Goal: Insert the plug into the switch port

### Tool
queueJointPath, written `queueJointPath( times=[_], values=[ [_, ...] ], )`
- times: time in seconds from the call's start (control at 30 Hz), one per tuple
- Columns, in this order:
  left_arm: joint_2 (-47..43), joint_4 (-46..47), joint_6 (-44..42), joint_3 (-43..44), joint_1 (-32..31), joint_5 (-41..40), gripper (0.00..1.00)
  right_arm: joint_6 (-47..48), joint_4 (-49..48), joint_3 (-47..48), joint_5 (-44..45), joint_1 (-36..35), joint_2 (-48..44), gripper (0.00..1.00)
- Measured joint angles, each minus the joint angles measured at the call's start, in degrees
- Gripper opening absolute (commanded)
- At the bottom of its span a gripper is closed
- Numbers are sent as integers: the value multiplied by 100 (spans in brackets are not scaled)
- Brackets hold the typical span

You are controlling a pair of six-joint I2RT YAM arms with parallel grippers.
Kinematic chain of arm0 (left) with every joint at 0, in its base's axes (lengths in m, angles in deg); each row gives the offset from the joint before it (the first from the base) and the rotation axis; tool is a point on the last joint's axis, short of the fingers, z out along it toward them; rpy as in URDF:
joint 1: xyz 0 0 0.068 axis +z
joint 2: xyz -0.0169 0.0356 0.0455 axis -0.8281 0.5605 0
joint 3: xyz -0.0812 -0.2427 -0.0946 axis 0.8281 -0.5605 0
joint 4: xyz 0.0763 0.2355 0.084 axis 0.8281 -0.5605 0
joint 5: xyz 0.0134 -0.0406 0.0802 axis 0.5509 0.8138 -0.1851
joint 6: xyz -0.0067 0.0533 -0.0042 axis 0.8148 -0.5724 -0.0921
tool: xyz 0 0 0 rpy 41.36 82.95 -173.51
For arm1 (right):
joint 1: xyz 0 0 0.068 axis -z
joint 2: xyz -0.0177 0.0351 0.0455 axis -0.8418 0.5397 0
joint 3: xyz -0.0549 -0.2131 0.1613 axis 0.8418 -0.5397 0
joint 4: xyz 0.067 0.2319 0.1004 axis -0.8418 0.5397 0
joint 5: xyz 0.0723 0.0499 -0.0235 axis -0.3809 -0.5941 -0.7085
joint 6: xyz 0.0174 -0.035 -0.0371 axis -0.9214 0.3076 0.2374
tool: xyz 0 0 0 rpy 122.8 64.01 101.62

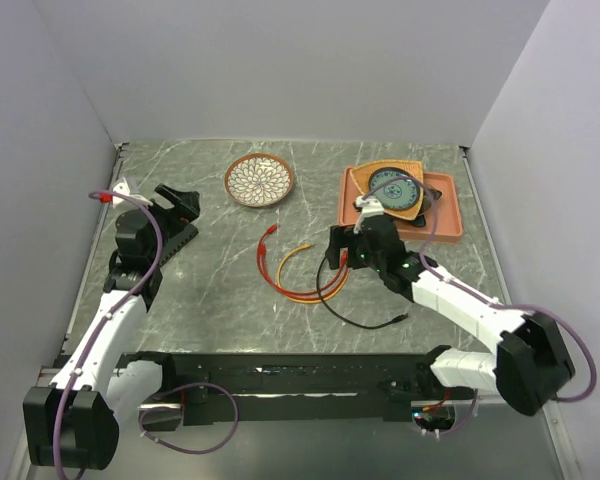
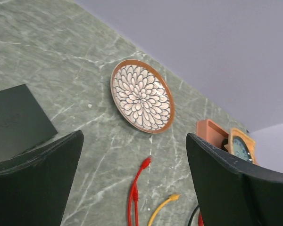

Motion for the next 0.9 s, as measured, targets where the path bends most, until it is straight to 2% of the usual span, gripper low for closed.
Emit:
queueJointPath(
  times=[0.33, 0.57, 0.67, 0.7, 0.77, 0.8, 0.9],
  values=[
    [269, -173, 249, 184, 0, 46, 96, -514, 699, 946, 758, -916, 1727, 99],
    [691, -509, 334, 474, 0, 55, 96, -955, 953, 1482, 1023, -1182, 2634, 98],
    [713, -603, 334, 505, 0, 55, 96, -1102, 1021, 1488, 1097, -1180, 2785, 93],
    [710, -632, 334, 514, 0, 55, 96, -1141, 1027, 1488, 1130, -1180, 2817, 87],
    [710, -662, 332, 527, 0, 55, 96, -1202, 1019, 1488, 1187, -1180, 2887, 84],
    [699, -673, 332, 527, 0, 55, 96, -1222, 1012, 1488, 1196, -1180, 2924, 78],
    [616, -704, 330, 527, 0, 55, 96, -1276, 984, 1488, 1211, -1180, 3088, 74]
  ],
)
